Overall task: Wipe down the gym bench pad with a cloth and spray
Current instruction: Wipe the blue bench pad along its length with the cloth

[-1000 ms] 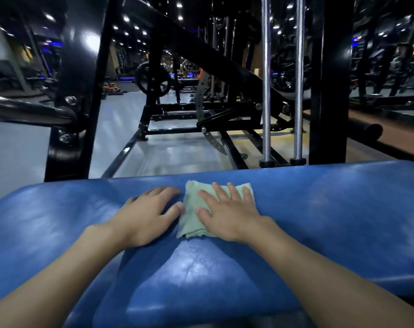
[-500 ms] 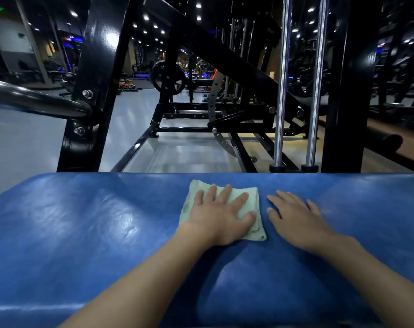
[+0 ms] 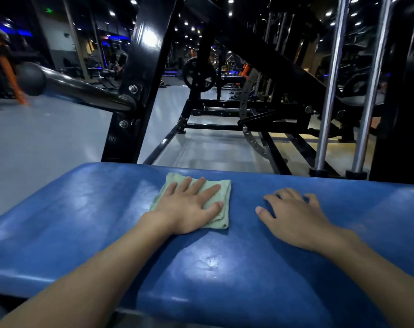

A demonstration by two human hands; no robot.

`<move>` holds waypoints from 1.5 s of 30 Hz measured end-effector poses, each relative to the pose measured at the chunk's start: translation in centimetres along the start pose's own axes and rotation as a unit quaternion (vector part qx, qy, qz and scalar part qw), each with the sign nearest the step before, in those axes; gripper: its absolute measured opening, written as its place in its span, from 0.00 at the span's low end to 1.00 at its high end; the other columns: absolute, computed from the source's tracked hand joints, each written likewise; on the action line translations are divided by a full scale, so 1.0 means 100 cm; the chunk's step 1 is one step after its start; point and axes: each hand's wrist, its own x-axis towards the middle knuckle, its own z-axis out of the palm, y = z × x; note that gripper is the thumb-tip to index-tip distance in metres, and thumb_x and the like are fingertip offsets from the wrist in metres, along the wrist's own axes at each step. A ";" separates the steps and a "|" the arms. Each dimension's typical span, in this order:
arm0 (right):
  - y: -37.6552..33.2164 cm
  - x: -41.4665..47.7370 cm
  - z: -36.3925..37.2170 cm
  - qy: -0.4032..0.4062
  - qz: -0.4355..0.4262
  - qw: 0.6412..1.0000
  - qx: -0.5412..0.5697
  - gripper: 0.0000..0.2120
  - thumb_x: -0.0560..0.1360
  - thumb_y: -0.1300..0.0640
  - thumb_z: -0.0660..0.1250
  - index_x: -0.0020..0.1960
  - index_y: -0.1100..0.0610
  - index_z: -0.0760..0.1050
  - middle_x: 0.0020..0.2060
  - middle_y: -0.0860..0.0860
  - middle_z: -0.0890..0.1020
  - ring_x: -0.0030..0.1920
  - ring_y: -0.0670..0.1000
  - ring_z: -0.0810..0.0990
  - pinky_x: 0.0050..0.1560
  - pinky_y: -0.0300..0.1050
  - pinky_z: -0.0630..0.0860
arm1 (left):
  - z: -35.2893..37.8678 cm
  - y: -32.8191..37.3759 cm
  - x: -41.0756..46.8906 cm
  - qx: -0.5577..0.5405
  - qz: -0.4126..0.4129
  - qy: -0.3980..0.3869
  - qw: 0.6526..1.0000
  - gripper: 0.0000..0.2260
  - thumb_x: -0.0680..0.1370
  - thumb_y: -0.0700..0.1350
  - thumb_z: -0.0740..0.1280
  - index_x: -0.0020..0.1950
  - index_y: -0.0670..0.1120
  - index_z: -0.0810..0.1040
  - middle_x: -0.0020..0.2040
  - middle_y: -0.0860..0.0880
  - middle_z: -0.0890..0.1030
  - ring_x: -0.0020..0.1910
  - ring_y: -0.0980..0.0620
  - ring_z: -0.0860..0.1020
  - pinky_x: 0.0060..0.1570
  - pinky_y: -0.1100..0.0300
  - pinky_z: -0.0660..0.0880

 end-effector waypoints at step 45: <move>-0.152 0.021 0.022 -0.057 -0.184 0.980 0.039 0.29 0.79 0.33 0.41 0.78 0.38 0.53 0.80 0.42 0.49 0.79 0.50 0.42 0.74 0.65 0.35 | -0.007 -0.196 -0.143 0.035 -0.206 0.021 0.978 0.25 0.79 0.68 0.41 0.77 0.70 0.44 0.82 0.58 0.46 0.80 0.49 0.45 0.75 0.43 0.46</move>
